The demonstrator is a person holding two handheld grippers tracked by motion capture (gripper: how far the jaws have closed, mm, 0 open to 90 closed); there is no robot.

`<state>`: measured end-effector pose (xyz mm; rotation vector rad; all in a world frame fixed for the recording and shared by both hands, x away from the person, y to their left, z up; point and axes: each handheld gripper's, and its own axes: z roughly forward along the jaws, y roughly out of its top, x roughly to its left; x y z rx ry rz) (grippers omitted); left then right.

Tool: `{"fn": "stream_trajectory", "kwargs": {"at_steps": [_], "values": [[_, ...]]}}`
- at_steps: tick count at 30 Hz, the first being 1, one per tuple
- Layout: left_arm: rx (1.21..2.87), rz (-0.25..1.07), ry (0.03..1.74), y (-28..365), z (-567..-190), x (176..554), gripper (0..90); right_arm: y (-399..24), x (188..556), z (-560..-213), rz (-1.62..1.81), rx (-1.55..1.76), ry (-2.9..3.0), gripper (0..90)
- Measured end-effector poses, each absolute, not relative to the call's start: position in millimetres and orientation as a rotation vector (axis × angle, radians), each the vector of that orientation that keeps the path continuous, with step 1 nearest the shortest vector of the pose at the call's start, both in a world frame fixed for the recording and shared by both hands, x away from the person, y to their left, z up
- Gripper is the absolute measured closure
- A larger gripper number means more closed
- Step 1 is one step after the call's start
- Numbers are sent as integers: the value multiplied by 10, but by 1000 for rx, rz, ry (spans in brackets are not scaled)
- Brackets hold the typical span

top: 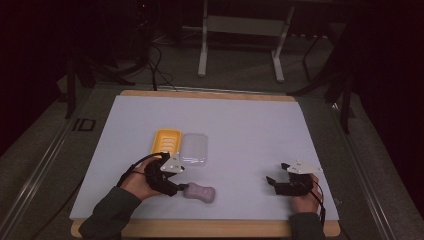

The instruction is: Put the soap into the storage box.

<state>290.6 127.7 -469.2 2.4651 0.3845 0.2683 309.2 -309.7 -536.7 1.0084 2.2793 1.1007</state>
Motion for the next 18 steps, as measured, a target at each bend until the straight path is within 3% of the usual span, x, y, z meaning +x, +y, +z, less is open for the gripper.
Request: {"fn": "stream_trajectory", "kwargs": {"at_steps": [18], "values": [[2531, 266, 291, 1073, -4629, 2944, 409, -3098, 3092, -5367, 1103, 1006, 2279, 184]]}}
